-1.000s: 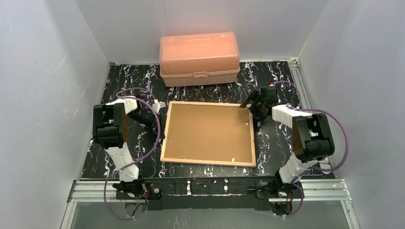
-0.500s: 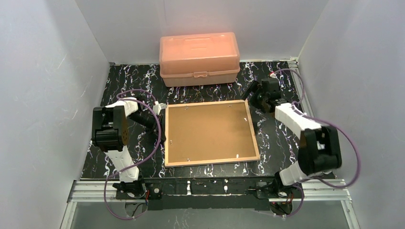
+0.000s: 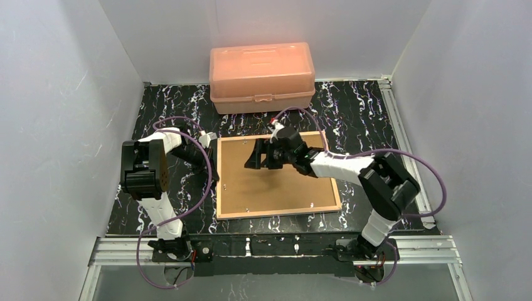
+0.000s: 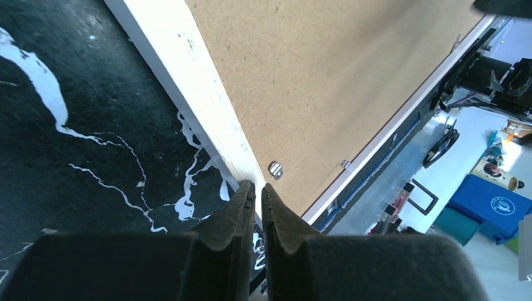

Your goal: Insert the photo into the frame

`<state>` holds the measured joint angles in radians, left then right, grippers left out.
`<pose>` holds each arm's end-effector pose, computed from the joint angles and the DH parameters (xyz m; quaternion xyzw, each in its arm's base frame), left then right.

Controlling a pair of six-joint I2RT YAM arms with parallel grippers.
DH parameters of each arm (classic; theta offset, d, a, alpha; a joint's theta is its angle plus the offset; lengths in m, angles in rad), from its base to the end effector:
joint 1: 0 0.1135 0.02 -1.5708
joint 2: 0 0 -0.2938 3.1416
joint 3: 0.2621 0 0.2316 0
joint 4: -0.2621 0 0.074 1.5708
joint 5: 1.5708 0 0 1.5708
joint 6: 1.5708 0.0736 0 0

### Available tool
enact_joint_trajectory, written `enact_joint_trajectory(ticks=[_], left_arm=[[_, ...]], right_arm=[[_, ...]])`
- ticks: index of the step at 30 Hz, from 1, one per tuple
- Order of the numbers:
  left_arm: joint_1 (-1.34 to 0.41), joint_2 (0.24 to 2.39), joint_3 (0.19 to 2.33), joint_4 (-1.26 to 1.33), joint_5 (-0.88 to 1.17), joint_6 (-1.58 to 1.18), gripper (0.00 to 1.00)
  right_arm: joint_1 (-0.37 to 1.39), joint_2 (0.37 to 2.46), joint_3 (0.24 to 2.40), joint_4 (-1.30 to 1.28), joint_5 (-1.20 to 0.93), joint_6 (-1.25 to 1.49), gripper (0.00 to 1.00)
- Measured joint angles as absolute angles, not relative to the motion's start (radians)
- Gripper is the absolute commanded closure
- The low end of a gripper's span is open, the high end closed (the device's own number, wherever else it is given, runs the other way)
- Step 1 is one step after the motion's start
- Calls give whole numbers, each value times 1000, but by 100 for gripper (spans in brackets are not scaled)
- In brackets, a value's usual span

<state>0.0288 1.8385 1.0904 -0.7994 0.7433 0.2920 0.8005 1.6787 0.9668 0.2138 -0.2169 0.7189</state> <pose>0.3068 -0.0410 0.1605 0.1265 0.9231 -0.3567 0.0687 0.2591 0.2898 0.2352 -0.0901 0.8516 0.4173 0.3042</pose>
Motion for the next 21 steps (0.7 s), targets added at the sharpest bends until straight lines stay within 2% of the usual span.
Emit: enact_joint_trajectory(ticks=[3,8,14,21], left_arm=[[29,1839,1099,-794,741,273,79],[32,1835,1113,-788,738,262,75],[44,1832,1113,-770,689,261,75],[47,1842,1113,-755,675,253,83]], right_arm=[[841,1739,980,268,-239,744,11],[893,1831,1014,332,-259,781,11],[935,1890,1054,379,-282,812,11],[968,1948,1122,408,-298,818,11]])
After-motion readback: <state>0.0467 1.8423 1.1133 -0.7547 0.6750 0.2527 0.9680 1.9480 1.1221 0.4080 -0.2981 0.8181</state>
